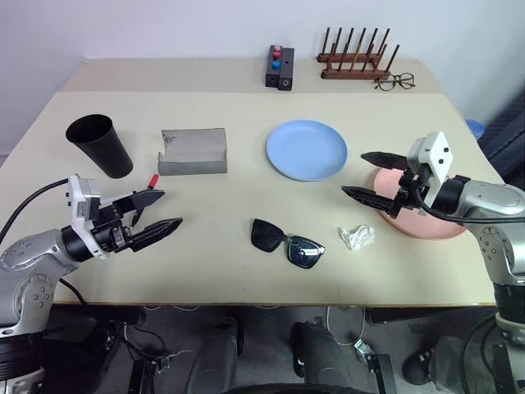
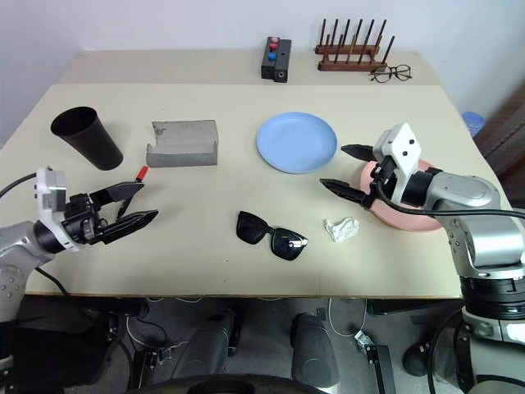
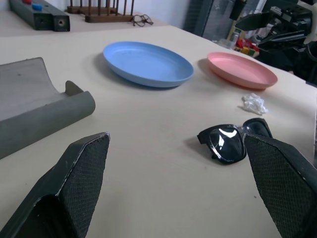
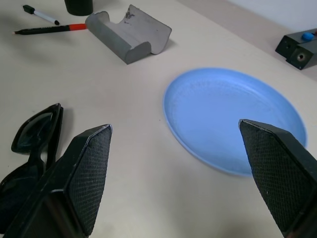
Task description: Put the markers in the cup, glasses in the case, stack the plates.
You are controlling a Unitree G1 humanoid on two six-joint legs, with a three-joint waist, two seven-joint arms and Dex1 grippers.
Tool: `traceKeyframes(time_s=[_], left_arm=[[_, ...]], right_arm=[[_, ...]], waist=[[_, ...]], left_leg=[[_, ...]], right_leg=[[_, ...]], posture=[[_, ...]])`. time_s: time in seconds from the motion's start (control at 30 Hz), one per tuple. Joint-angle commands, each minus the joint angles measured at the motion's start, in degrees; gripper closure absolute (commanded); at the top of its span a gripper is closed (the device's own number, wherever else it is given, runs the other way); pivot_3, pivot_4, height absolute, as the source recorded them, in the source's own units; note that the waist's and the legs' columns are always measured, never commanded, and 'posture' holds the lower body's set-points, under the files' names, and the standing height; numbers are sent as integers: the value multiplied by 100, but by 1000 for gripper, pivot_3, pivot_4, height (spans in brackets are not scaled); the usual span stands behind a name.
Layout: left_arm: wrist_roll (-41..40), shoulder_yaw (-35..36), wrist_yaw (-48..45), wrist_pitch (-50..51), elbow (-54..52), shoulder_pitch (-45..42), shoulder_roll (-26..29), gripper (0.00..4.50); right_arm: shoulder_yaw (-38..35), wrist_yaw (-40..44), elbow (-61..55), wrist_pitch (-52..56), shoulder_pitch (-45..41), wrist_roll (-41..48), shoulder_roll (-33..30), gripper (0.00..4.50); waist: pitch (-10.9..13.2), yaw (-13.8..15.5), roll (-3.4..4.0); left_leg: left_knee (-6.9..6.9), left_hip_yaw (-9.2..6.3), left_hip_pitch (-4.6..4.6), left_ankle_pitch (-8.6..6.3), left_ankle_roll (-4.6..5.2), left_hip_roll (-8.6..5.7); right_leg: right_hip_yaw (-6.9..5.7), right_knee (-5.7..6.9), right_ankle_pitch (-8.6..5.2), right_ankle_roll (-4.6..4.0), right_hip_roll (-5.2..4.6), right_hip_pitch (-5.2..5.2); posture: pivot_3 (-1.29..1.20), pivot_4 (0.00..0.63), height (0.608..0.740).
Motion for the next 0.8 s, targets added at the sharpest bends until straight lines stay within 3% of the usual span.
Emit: traceKeyframes(time_s=[0.03,0.3,0.5,0.8], left_arm=[[-22,88,-111,-34,-14,-106,157,0],[96,445,-287,-153,554,-335,616,0],[242,752,152,78,851,-320,843,0],[1133,694,681,-389,1157,-368,1080,0]], right_arm=[[-74,-62,-157,-51,-45,39,57,322],[62,-288,-223,-164,-198,8,318,322],[434,-438,-122,-178,-559,-68,753,322],[558,-357,-73,-429,-794,-118,1006,322]], waist=[[0,-9,0],[0,-24,0],[1,-28,1],[0,-18,0]], left_leg=[[0,0,0,0,0,0],[-2,0,1,0,0,3],[-4,-1,0,0,0,3],[-3,-1,0,0,0,-1]], right_leg=[[0,0,0,0,0,0],[0,1,0,0,6,-2],[1,1,0,1,5,-5],[0,1,2,4,5,-4]], posture=[[0,150,740],[0,150,740],[0,150,740],[0,150,740]])
